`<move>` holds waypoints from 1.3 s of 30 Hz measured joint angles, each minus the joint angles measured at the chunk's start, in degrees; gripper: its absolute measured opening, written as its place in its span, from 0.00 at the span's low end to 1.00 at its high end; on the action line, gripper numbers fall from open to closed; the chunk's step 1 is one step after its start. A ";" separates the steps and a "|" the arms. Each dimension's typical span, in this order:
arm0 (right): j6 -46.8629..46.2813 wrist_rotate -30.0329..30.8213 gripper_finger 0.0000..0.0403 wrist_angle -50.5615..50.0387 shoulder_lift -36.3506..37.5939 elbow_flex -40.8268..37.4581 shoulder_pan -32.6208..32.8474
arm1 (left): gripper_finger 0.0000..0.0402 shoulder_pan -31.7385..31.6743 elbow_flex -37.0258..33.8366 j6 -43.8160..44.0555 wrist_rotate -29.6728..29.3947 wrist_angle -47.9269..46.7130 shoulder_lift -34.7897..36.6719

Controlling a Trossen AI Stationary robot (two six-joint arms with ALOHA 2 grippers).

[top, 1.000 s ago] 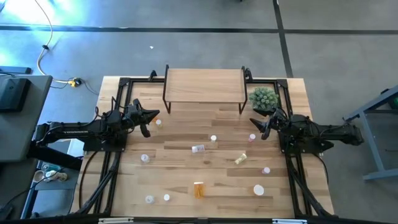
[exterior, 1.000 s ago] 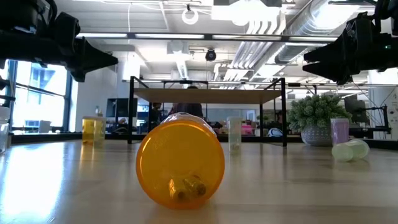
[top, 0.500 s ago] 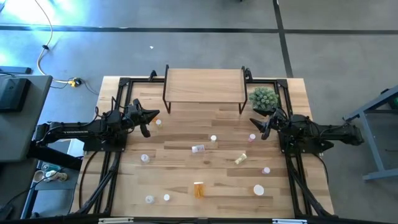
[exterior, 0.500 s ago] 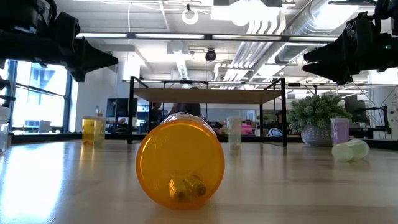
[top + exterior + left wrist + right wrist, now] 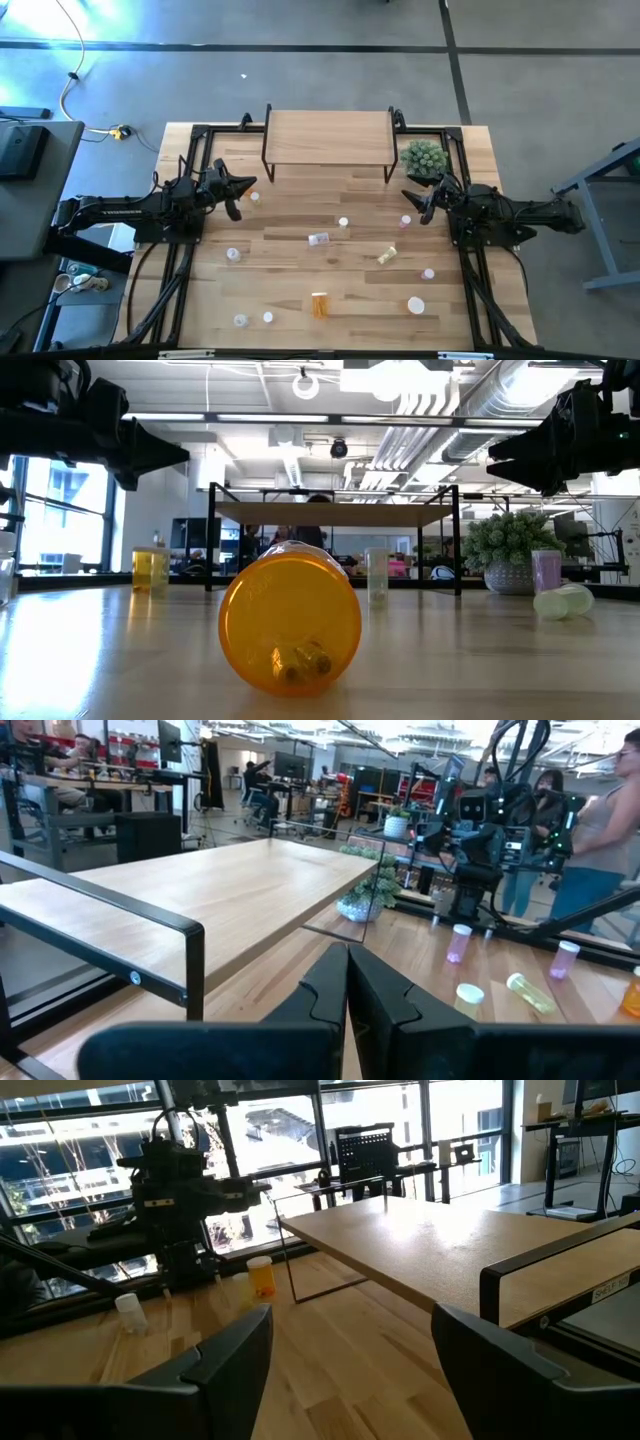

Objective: Pick and place medicine bottles onto shelf by color
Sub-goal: Put the top yellow pill bottle on the shelf

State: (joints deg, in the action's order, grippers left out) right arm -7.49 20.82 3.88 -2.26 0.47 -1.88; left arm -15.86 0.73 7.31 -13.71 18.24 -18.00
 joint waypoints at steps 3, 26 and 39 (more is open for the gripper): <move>0.00 0.02 0.65 0.00 0.00 0.00 -0.01 | 0.00 -0.01 0.00 -0.57 1.16 0.00 0.00; 0.00 0.00 0.65 0.00 0.00 0.00 -0.01 | 0.48 0.00 0.00 2.56 -4.75 0.02 0.00; -0.01 0.02 0.65 0.00 0.00 -0.02 0.02 | 0.47 0.00 2.01 1.97 0.53 0.95 0.00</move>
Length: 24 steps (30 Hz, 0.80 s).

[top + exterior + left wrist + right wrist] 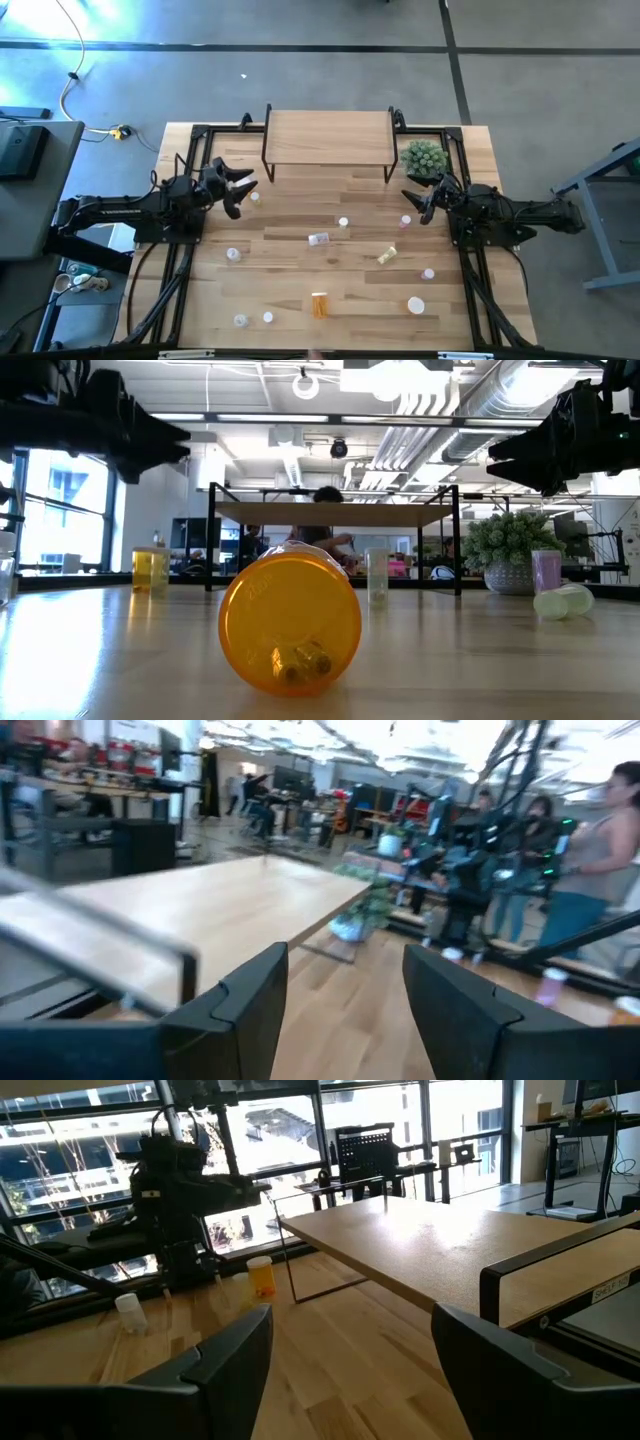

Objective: Pick and place medicine bottles onto shelf by color
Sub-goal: Put the top yellow pill bottle on the shelf

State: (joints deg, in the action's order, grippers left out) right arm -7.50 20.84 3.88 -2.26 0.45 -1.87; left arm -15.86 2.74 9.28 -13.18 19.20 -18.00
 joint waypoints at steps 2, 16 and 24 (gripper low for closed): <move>-0.01 -0.02 0.65 0.00 0.00 0.02 -0.02 | 0.47 0.04 2.18 -0.44 1.21 -1.25 0.02; 0.01 0.00 0.65 0.00 0.00 0.00 0.00 | 0.47 0.28 22.92 -0.94 -5.86 -25.75 -7.52; 0.01 0.00 0.65 0.00 -0.02 0.02 -0.02 | 0.47 0.36 25.77 9.15 -6.75 -39.21 -13.93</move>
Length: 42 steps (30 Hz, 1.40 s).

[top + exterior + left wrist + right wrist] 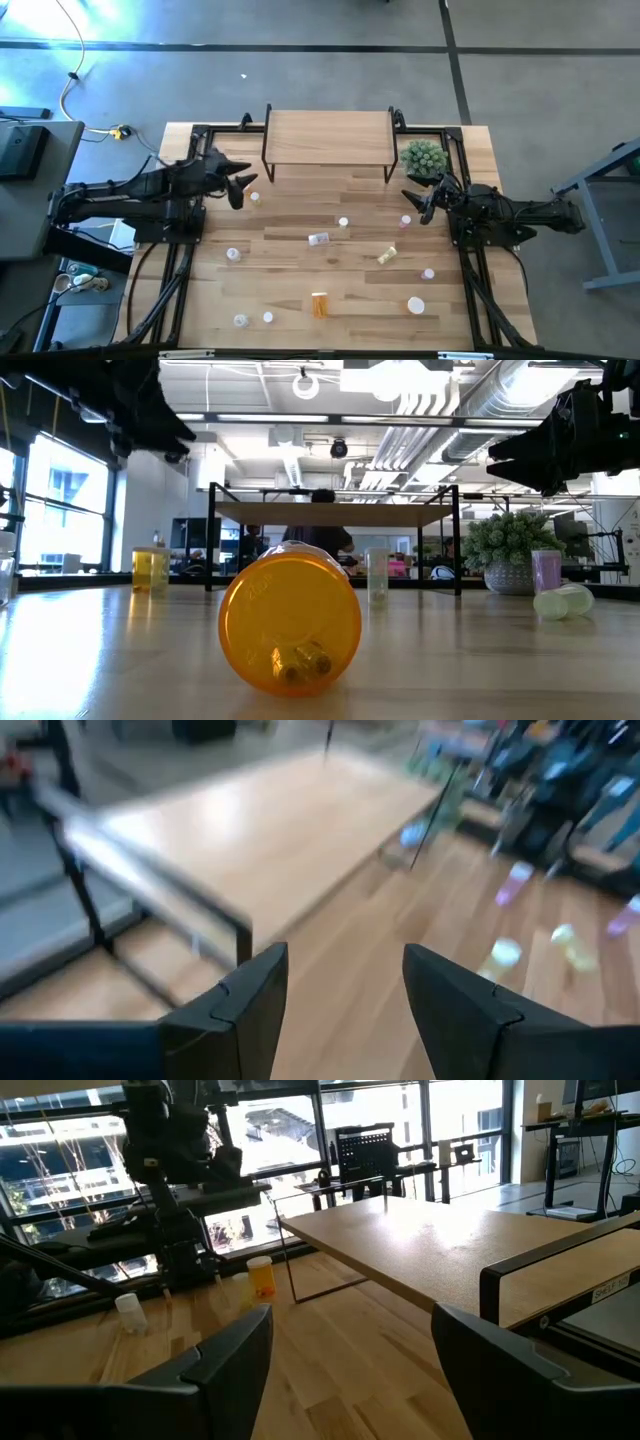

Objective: Pick and place medicine bottles onto shelf by color
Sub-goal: Put the top yellow pill bottle on the shelf

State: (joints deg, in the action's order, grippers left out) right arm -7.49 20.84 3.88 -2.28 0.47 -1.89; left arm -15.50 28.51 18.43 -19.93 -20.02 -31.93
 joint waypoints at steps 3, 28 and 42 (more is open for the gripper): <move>0.00 0.00 0.65 0.00 0.02 -0.02 0.00 | 0.47 0.79 0.00 5.72 -0.06 -3.43 -2.43; 0.00 -0.02 0.65 0.00 0.00 -0.01 0.02 | 0.47 11.88 -0.01 30.95 -15.70 -10.20 -22.30; -0.02 0.00 0.65 0.00 0.02 -0.01 0.00 | 0.47 11.86 -0.02 36.52 -17.63 -10.02 -33.33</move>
State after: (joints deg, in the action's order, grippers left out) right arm -7.51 20.84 3.88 -2.26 0.46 -1.89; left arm -3.64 28.49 54.96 -37.56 -30.04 -65.25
